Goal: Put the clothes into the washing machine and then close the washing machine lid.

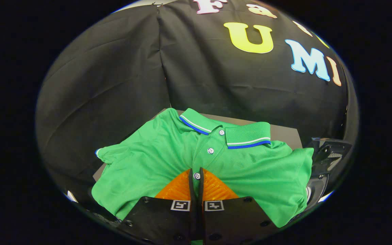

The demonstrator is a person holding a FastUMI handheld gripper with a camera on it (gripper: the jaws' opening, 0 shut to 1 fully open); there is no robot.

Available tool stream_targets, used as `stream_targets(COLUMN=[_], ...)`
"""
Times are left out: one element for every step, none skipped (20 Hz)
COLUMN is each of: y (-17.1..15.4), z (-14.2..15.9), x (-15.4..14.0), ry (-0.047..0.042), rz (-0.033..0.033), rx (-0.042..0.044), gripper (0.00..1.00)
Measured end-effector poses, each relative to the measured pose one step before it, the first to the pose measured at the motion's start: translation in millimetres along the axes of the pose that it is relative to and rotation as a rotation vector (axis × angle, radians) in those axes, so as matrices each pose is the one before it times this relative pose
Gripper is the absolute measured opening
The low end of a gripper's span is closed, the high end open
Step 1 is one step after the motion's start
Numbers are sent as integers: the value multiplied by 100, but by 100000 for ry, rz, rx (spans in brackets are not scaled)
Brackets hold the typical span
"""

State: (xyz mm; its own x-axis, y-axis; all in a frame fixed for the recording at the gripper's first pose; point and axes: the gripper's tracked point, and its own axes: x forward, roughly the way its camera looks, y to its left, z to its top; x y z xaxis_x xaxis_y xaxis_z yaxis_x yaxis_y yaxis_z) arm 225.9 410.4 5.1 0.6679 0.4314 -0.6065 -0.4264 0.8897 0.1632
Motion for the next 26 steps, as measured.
stream_targets(y=[94,-211,-146,-244,-310,-379,100,-85,36,339,-123,-193,-364,-536,-345,-430,-488,-631,-617,-715,-713,-798,-663,-799,-761,-822], z=[743,652,321,612,409,807,210,158,167,339,454,371,269,373,124,351,305,285,314,233,277,176,36,162,55,99], x=[-190,-761,-13,-382,-472,-484,-332,-429,-385,-312,-286,-790,-483,-365,-372,-393,-444,-453,-554,-416,-462,-382,-433,-383,-431,-382], ry=[-3302,-2323,-1621,-2102,-2434,-3666,-1000,-1006,-1114,-802,-2176,-780,-692,-1196,-407,-831,-1113,-433,-1273,-388,-616,-552,-194,-578,-180,-305], rz=[2011,718,437,616,-290,-185,776,604,244,327,-166,63,417,-226,96,60,-678,-477,-825,-756,-758,-965,-585,-896,-919,-684], rx=[1394,-624,-2597,-801,292,909,-249,-273,-672,-983,-141,-291,-110,677,466,515,532,26,521,139,242,615,589,581,399,537], gripper=[2,2,2,2,1,1,1,1,1,2,1,2,2,1,1,1,2,1,1,1,1,1,2,1,1,1])
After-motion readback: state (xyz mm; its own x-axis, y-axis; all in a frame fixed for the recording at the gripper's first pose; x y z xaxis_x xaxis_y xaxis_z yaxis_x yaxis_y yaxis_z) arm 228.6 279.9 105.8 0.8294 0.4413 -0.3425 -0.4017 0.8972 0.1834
